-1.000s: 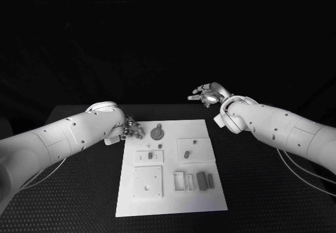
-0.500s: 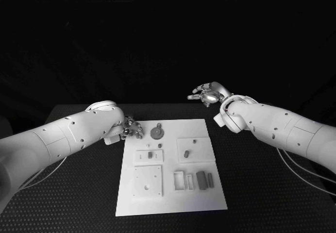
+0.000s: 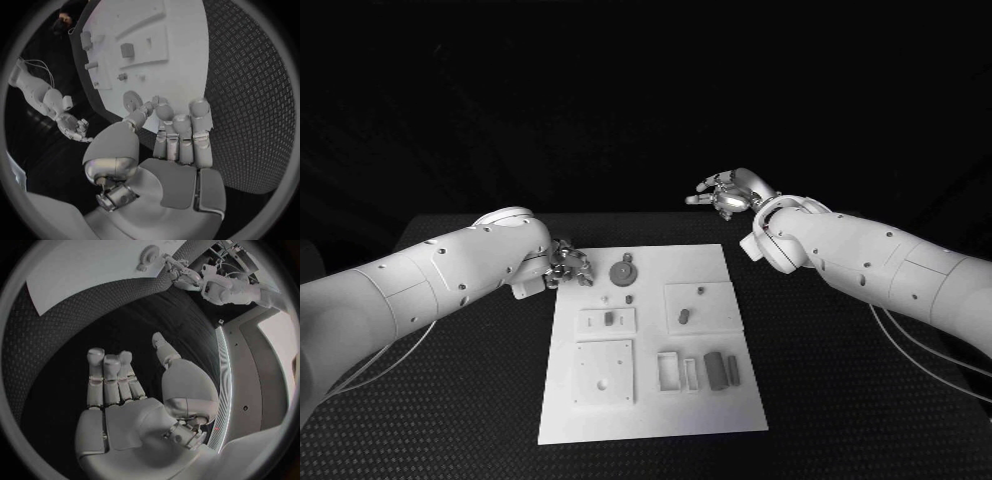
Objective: Assemble the parts on the task board
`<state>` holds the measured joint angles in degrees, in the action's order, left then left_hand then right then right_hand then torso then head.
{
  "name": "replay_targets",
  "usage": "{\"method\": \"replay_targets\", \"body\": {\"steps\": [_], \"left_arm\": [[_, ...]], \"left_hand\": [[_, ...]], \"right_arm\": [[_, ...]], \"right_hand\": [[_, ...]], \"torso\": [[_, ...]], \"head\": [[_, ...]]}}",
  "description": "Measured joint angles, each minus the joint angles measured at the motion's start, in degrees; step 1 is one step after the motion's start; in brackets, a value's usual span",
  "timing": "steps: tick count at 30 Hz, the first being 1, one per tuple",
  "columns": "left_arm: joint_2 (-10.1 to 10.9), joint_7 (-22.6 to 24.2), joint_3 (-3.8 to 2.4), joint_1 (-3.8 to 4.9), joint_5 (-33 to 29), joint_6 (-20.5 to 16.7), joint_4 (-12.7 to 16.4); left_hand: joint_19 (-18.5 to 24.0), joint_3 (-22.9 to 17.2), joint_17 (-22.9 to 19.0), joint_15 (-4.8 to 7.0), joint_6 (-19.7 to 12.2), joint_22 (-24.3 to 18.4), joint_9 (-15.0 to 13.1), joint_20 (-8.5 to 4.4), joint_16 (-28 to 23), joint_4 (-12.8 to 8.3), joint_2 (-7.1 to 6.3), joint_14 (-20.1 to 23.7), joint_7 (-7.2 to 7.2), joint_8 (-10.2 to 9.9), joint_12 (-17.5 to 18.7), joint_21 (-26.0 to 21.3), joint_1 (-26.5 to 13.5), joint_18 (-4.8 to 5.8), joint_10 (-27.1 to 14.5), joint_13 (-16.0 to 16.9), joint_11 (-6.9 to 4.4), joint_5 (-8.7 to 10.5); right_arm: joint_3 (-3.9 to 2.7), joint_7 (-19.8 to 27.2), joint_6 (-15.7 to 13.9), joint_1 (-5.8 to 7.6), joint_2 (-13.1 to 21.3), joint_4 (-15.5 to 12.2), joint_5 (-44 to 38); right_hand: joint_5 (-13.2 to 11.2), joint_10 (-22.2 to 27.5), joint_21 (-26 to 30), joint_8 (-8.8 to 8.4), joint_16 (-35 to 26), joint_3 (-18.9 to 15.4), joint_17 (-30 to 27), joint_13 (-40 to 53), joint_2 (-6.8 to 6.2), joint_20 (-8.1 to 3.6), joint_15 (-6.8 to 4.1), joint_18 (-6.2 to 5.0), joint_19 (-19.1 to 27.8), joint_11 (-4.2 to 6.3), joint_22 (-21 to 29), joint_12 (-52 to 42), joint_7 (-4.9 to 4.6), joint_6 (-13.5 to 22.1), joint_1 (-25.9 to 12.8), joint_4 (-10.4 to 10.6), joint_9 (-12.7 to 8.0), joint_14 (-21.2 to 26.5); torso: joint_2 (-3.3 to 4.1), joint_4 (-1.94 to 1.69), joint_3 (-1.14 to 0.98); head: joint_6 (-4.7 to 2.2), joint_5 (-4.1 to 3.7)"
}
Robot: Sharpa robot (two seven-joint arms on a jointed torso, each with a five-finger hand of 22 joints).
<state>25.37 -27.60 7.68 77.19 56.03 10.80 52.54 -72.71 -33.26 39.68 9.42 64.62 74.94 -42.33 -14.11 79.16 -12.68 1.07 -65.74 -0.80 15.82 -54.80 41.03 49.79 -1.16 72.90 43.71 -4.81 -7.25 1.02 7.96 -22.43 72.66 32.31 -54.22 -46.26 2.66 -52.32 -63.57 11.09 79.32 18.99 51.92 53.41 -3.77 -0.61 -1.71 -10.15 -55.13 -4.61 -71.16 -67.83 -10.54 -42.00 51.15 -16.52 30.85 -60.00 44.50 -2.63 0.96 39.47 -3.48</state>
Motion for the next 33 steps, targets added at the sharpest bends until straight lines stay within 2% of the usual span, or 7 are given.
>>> {"method": "replay_targets", "body": {"steps": [8,12,17,22,25,28,33], "left_arm": [[3.31,-0.05,-0.04,0.02,-2.88,-1.25,3.81],[5.81,-0.17,-0.04,0.06,-4.98,-2.19,7.45],[9.55,-0.52,0.0,0.06,-6.89,-3.74,13.73],[11.88,-0.88,0.09,0.06,-7.44,-5.68,18.56],[12.58,-1.0,0.47,0.06,-7.24,-6.84,20.78],[13.11,-1.1,1.57,0.08,-6.88,-7.66,22.46],[14.14,-1.4,2.74,0.04,-5.99,-8.42,24.43]], "left_hand": [[0.0,-0.15,0.0,0.01,0.13,0.0,0.0,0.01,0.0,-0.15,-0.2,-0.19,-0.09,0.0,0.0,0.23,0.2,0.0,0.0,-0.05,0.0,0.44],[-0.3,-0.15,0.0,0.0,0.23,-0.01,0.0,-0.11,0.27,-0.15,-0.22,-0.22,-0.17,0.0,-0.2,0.23,0.22,0.01,0.24,-0.05,-0.24,0.44],[-0.31,-0.15,0.01,0.07,0.39,-0.01,0.0,-0.11,0.28,-0.16,-0.44,-0.49,-0.24,0.0,-0.22,0.64,0.43,0.01,0.32,-0.05,-0.32,0.57],[-0.31,-0.15,-0.05,0.02,0.46,-0.02,0.0,-0.11,0.28,-0.16,-0.45,-0.56,-0.31,0.0,-0.22,0.67,0.45,0.01,0.45,-0.05,-0.19,0.21],[-0.31,-0.15,-0.05,-0.02,0.49,-0.02,0.0,-0.11,0.28,-0.16,-0.45,-0.6,-0.3,0.0,-0.22,0.67,0.45,0.0,0.56,-0.05,-0.14,0.21],[-0.47,-0.15,-0.05,-0.02,0.69,-0.02,0.0,-0.25,0.28,-0.16,-0.45,-0.63,-0.13,0.01,-0.22,0.67,0.45,0.01,0.72,-0.1,-0.31,0.21],[-0.61,-0.15,-0.05,-0.1,0.8,-0.02,0.0,-0.22,0.27,-0.17,-0.67,-0.73,-0.24,0.01,-0.22,0.67,0.67,0.01,0.74,-0.1,-0.32,0.21]], "right_arm": [[0.0,0.0,0.03,-0.02,0.16,0.07,0.0],[0.0,0.01,0.05,-0.02,0.22,0.36,0.0],[0.0,0.01,0.08,-0.01,0.2,0.7,-0.01],[0.0,0.01,0.11,-0.01,0.18,0.95,-0.01],[0.0,0.01,0.13,-0.01,0.07,1.09,-0.01],[0.0,0.01,0.17,-0.01,-0.03,1.15,-0.01],[0.0,0.01,0.21,-0.01,-0.03,1.18,-0.02]], "right_hand": [[0.0,0.0,0.0,0.0,0.0,-0.32,0.0,0.0,0.0,0.0,0.0,0.0,0.0,0.0,0.0,0.0,-0.01,0.0,0.0,0.01,0.0,0.0],[0.0,0.0,0.0,0.0,0.0,-0.32,-0.05,-0.05,0.0,0.0,0.0,0.0,0.0,0.0,-0.01,0.0,-0.01,0.0,0.0,0.01,0.0,0.0],[0.0,0.0,0.0,0.0,0.0,-0.32,-0.05,-0.05,0.0,0.0,0.0,0.0,0.0,0.0,-0.01,0.0,-0.01,0.01,0.0,0.01,0.0,0.0],[0.0,0.0,0.0,0.0,0.0,-0.32,-0.05,-0.05,0.0,0.0,0.0,0.0,0.0,0.0,0.05,0.0,-0.01,0.01,0.0,0.0,0.0,0.0],[0.0,0.0,0.0,0.0,0.0,-0.32,-0.05,-0.05,0.0,0.0,0.0,0.0,0.0,0.0,0.04,0.01,-0.01,0.01,0.0,0.0,0.0,0.0],[0.0,0.0,0.0,0.0,0.0,-0.32,-0.05,-0.1,0.0,0.0,0.0,0.0,0.0,0.0,0.04,0.01,-0.01,0.01,0.0,0.0,0.0,0.0],[0.0,0.0,0.0,0.0,0.0,-0.32,-0.08,-0.1,0.0,0.0,0.0,0.0,0.0,0.0,0.04,0.01,-0.02,0.01,0.0,0.0,0.0,0.0]], "torso": [[-0.03,-0.05,-0.05],[-0.08,-0.12,-0.06],[-0.09,-0.14,-0.06],[-0.08,-0.18,-0.06],[-0.05,-0.21,-0.05],[-0.02,-0.21,-0.04],[-0.02,-0.18,0.0]], "head": [[0.03,0.06],[0.04,0.15],[0.1,0.3],[0.22,0.4],[0.37,0.47],[0.47,0.57],[0.68,0.64]]}}
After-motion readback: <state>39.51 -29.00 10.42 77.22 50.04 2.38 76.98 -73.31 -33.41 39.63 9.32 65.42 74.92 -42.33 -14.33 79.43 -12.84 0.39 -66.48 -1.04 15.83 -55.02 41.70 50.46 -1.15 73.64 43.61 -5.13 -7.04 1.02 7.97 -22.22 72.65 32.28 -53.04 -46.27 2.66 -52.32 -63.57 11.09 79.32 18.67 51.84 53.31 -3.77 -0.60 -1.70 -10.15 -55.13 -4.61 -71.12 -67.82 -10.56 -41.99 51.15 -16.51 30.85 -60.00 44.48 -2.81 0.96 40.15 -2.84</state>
